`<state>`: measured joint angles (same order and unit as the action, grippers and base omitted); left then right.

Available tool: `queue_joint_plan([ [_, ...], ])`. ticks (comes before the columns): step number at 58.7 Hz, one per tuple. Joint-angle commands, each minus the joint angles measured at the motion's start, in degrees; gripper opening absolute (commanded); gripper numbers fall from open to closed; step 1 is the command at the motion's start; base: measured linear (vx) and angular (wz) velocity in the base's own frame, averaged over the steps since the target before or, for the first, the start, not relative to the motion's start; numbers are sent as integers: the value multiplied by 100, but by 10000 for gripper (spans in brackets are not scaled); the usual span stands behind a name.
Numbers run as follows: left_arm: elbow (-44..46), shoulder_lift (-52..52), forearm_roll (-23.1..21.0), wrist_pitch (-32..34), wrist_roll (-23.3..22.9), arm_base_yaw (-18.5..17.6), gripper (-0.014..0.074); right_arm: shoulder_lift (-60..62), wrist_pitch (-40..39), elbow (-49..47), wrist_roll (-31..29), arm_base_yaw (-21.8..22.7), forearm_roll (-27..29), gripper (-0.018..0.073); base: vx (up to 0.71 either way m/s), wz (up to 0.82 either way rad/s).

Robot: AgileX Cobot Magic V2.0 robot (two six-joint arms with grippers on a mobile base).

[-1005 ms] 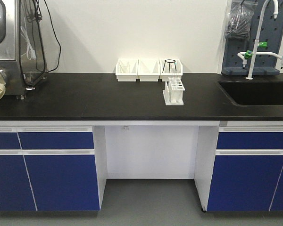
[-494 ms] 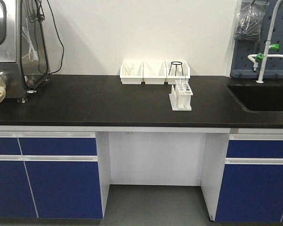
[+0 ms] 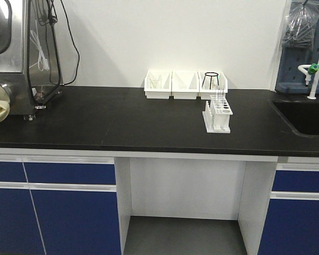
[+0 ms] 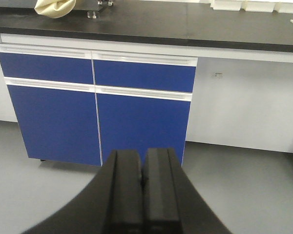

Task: Flip and reinsert test tube from rack
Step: 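Drive the base toward the white test-tube rack on the bench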

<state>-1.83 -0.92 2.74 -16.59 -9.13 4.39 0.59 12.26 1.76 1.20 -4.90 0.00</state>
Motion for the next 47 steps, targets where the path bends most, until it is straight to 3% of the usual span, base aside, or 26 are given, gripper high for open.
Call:
queue_joint_plan([
  [1,1,-60,-25,502,1,-41,-6,59,-472,1,-30,34,-72,-12,16,4],
  [47,1,-60,-25,502,1,-41,-6,59,-472,1,-30,34,-72,-12,22,-4],
])
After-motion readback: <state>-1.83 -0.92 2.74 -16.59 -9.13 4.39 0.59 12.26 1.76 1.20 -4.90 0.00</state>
